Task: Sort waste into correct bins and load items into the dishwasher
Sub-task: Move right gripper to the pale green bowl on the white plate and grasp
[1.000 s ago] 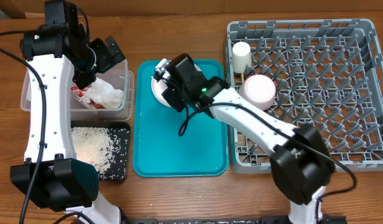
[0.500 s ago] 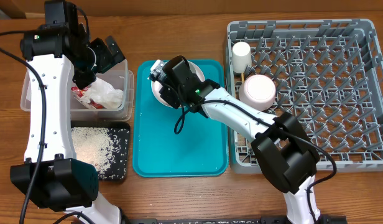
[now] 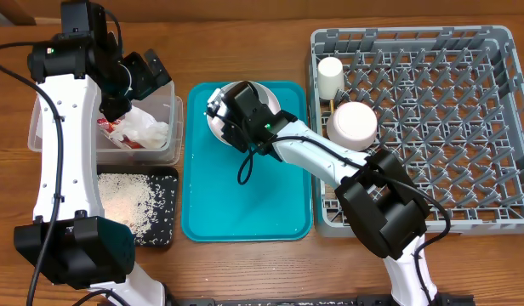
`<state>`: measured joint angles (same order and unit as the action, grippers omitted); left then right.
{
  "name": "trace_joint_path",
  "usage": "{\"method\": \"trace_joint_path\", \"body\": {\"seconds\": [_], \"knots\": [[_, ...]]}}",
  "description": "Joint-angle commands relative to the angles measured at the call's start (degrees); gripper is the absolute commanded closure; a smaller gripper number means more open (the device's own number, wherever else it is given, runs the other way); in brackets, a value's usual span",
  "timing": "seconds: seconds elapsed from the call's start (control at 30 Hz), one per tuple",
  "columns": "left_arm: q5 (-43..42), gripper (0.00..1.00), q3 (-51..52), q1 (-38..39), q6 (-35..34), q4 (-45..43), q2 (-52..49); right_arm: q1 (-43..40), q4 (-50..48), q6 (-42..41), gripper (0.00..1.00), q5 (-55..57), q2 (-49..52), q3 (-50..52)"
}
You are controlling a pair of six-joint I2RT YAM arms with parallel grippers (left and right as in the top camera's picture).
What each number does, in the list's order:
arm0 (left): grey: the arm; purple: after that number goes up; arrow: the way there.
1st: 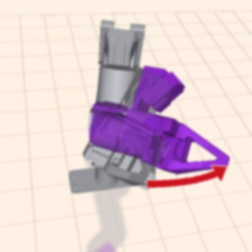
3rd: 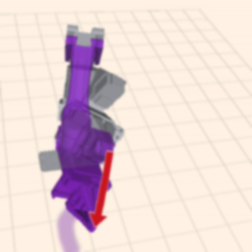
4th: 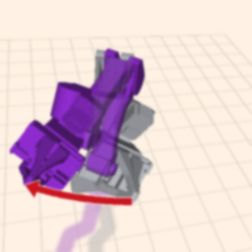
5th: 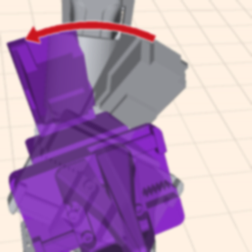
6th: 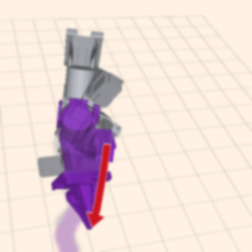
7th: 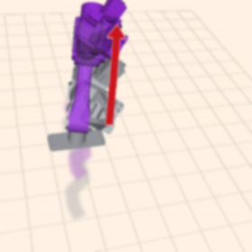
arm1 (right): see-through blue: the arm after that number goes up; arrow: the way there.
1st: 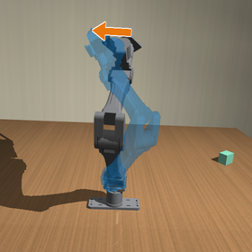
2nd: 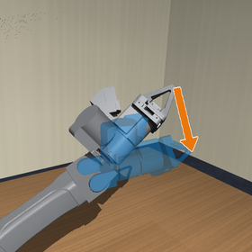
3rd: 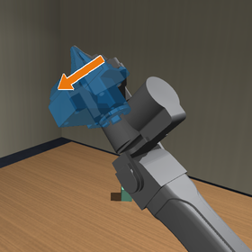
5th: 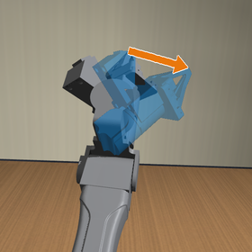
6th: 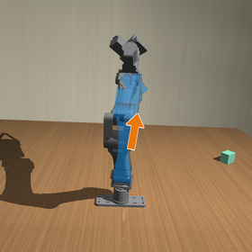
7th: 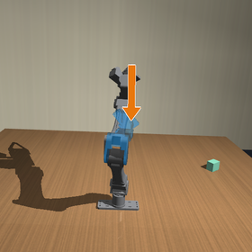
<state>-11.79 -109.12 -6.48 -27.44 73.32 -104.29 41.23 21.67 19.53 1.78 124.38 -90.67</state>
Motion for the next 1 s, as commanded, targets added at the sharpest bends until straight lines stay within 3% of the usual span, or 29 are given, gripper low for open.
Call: {"method": "trace_joint_path", "body": {"seconds": [0.0,0.17,0.23,0.3,0.8,0.97], "knots": [[0.22,0.00,-0.85,0.13,0.44,0.04,-0.07,-0.48,-0.17,0.26,0.69,0.33,0.17,-0.42],[0.22,0.00,-0.85,0.13,0.44,0.04,-0.07,-0.48,-0.31,0.46,0.70,0.35,0.17,-0.42],[0.22,0.00,-0.85,0.13,0.44,0.04,-0.07,-0.48,0.09,0.46,0.78,0.35,0.17,-0.42],[0.22,0.00,-0.85,0.13,0.44,0.04,-0.07,-0.48,0.46,0.46,0.95,0.33,0.17,-0.42],[0.22,0.00,-0.85,0.13,0.44,0.04,-0.07,-0.48,1.09,-0.02,0.96,0.92,-0.85,-0.59],[0.22,0.00,-0.85,0.13,0.44,0.04,-0.07,-0.44,2.86,-10.36,0.96,-0.57,-7.04,-0.96]]}}
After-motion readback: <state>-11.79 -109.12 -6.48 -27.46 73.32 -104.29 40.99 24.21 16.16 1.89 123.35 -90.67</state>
